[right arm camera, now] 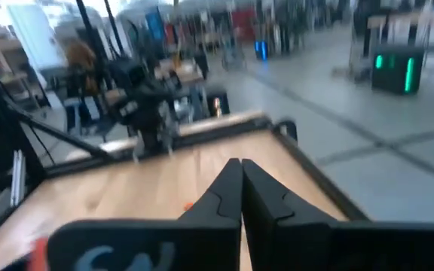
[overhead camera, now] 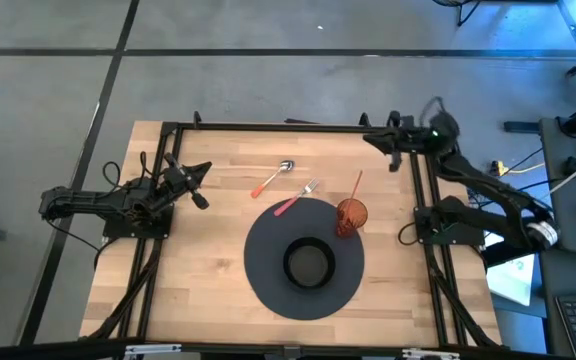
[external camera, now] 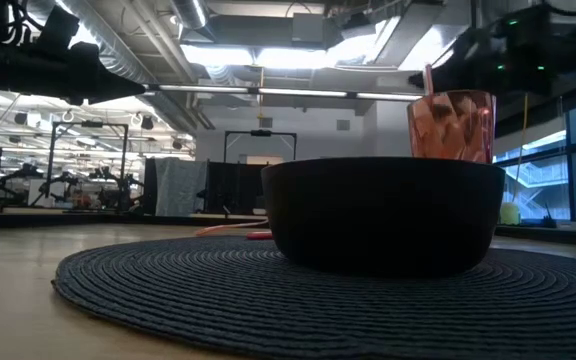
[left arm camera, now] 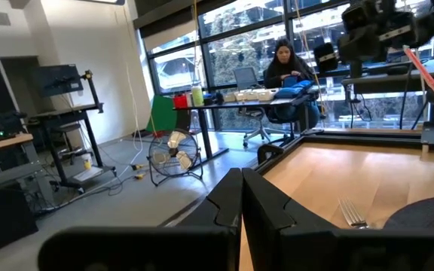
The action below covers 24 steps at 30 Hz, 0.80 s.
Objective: Pick & Place Utensil
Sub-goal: Put the orange spoon into the black bowl on the blue mat
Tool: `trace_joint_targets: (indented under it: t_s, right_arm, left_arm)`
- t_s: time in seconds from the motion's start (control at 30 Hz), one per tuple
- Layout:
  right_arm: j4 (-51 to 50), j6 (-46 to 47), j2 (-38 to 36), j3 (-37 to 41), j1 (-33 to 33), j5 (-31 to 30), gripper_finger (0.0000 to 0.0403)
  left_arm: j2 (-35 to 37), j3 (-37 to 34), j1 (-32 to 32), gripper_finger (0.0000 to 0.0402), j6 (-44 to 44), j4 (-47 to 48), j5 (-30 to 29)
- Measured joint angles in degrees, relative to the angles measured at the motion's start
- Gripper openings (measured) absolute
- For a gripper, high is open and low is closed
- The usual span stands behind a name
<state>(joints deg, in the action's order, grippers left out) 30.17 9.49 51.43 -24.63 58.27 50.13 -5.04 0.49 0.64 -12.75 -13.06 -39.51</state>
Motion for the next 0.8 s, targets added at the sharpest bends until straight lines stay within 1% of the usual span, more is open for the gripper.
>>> trace_joint_targets:
  t_s: [0.07, 0.1, 0.17, 0.23, 0.37, 0.43, 0.6, 0.67, 0.8]
  right_arm:
    - [6.0, 4.0, -2.5, 2.7, 0.9, 1.5, 0.0001]
    - [7.3, 5.4, -3.5, 3.8, 0.9, 2.5, 0.0001]
    - [7.9, 6.6, -5.6, 5.4, -0.2, 3.6, 0.0000]
    - [7.5, 6.6, -8.2, 6.7, -2.0, 3.5, 0.0000]
    - [6.8, 6.8, -16.0, 8.4, -5.7, 2.6, 0.0000]
    - [3.5, 6.3, -20.9, 9.2, -7.7, 1.4, 0.0000]
    - [-12.5, 1.1, -34.1, 10.1, -8.8, -1.1, 0.0000]
    - [-17.5, 0.4, -38.2, 10.1, -9.2, -1.4, 0.0000]
    - [-24.5, -1.0, -44.6, 10.1, -10.6, -1.7, 0.0000]
  left_arm:
    - [0.0, 0.0, 0.0, 0.0003, 0.0, 0.0, 0.0]
    - [0.0, 0.0, 0.0, 0.0003, 0.0, 0.0, 0.0]
    - [0.0, 0.0, 0.0, 0.0003, 0.0, 0.0, 0.0]
    - [0.0, 0.0, 0.0, 0.0003, 0.0, 0.0, 0.0]
    - [0.0, 0.0, 0.0, 0.0003, 0.0, 0.0, 0.0]
    - [0.0, 0.0, 0.0, 0.0003, 0.0, 0.0, 0.0]
    - [0.0, 0.0, 0.0, 0.0003, 0.2, 0.1, 0.0]
    - [0.0, 0.0, 0.0, 0.0003, 0.2, 0.1, 0.0]
    - [0.0, 0.0, 0.0, 0.0003, 0.2, 0.1, 0.0]
